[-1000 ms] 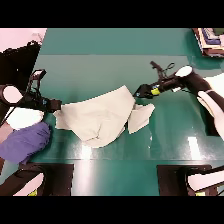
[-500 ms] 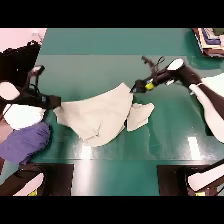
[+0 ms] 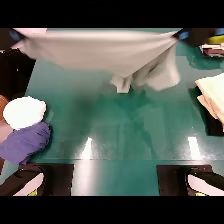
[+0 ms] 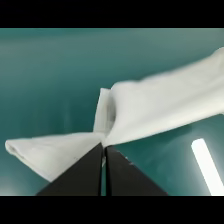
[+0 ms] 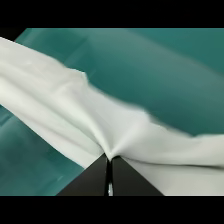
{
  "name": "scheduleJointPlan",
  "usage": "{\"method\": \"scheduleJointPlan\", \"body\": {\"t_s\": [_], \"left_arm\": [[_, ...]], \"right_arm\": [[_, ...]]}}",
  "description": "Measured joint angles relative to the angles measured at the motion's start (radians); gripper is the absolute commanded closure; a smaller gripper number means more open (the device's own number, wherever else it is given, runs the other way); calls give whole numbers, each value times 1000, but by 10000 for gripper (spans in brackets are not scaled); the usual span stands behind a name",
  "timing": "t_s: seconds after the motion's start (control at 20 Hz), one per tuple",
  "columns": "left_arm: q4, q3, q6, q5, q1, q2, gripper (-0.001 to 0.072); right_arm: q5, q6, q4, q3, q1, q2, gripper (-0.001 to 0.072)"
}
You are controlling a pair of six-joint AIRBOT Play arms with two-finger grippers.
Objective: Fold the shirts.
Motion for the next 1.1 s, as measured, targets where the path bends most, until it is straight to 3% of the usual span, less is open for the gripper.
{"method": "scheduleJointPlan", "body": {"t_s": [0.25, 0.5, 0.8, 1.1], "left_arm": [[-77, 179, 27, -8, 0, -5, 683], [-14, 148, 47, -52, 1, -105, 683], [11, -119, 51, -119, 2, -346, 682], [-1, -320, 53, 37, 2, -519, 682]], "right_arm": [[21, 80, -113, 53, -8, 172, 697], [41, 203, -163, -87, 60, 213, 696], [-48, 257, -173, -441, 209, 66, 696], [-235, 252, -170, -578, 201, -158, 695]]}}
